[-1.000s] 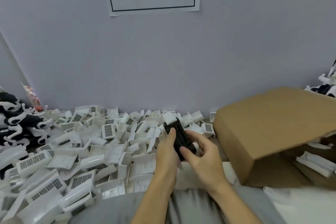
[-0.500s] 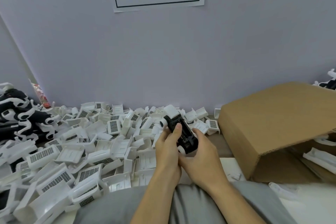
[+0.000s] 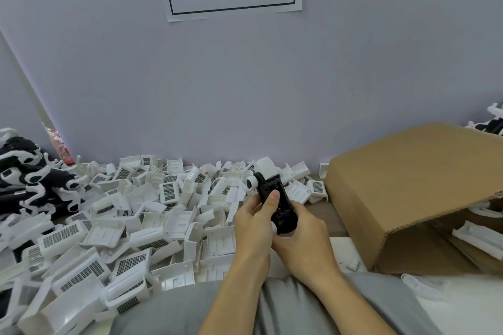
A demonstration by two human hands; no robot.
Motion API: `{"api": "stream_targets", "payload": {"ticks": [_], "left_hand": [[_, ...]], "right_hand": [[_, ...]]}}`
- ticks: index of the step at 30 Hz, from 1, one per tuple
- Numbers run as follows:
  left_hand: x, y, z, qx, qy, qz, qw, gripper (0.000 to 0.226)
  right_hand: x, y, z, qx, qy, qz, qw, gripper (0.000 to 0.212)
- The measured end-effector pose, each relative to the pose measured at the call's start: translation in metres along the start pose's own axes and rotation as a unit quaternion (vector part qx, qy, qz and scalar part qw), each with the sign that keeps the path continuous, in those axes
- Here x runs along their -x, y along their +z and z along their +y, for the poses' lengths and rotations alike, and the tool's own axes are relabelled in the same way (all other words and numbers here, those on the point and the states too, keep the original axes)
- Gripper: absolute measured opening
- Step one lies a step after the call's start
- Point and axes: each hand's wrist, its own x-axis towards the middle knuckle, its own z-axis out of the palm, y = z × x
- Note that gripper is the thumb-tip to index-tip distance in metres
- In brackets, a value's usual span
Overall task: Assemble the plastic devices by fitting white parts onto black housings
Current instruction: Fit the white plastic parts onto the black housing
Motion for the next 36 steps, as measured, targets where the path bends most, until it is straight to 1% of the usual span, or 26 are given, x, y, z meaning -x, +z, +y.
{"api": "stream_targets", "payload": {"ticks": [4, 6, 8, 11, 13, 15, 17, 20, 22, 25, 29, 33, 36], "left_hand": [[0.001, 0.002, -0.002, -0.057, 0.046, -0.004, 0.997, 0.016], [0.0, 0.003, -0.003, -0.118, 0.085, -0.004, 0.989, 0.026], [-0.001, 0.002, -0.004, -0.159, 0.108, -0.007, 0.981, 0.03], [0.0, 0.0, -0.004, -0.181, 0.123, -0.014, 0.976, 0.027], [0.002, 0.0, -0.005, -0.209, 0.134, -0.028, 0.968, 0.03], [0.005, 0.002, -0.005, -0.247, 0.154, -0.056, 0.955, 0.034], [0.006, 0.002, -0.007, -0.278, 0.183, -0.075, 0.94, 0.03], [0.009, 0.003, -0.008, -0.328, 0.216, -0.092, 0.915, 0.035], [0.011, 0.004, -0.006, -0.345, 0.216, -0.103, 0.908, 0.041], [0.013, 0.004, -0.003, -0.341, 0.203, -0.11, 0.911, 0.05], [0.014, 0.004, -0.004, -0.337, 0.198, -0.121, 0.912, 0.042], [0.014, 0.004, -0.004, -0.333, 0.192, -0.125, 0.915, 0.043], [0.014, 0.004, -0.004, -0.34, 0.192, -0.126, 0.912, 0.042]], "right_hand": [[-0.003, 0.002, 0.003, -0.057, 0.012, -0.027, 0.998, 0.04], [-0.004, 0.002, 0.004, -0.103, 0.004, -0.031, 0.994, 0.051], [-0.005, 0.002, 0.007, -0.131, 0.012, -0.019, 0.991, 0.06], [-0.007, -0.002, 0.01, -0.189, 0.047, 0.016, 0.981, 0.056], [-0.009, -0.006, 0.01, -0.241, 0.046, 0.039, 0.969, 0.051], [-0.01, -0.008, 0.008, -0.274, 0.03, 0.049, 0.96, 0.052], [-0.011, -0.007, 0.007, -0.293, 0.017, 0.059, 0.954, 0.056], [-0.014, -0.007, 0.006, -0.331, 0.031, 0.082, 0.94, 0.052], [-0.016, -0.008, 0.009, -0.333, 0.034, 0.107, 0.936, 0.043], [-0.019, -0.008, 0.013, -0.319, 0.033, 0.128, 0.938, 0.033], [-0.02, -0.008, 0.015, -0.28, 0.033, 0.148, 0.948, 0.029], [-0.021, -0.009, 0.015, -0.286, 0.055, 0.146, 0.945, 0.031], [-0.02, -0.009, 0.014, -0.277, 0.054, 0.152, 0.947, 0.028]]}}
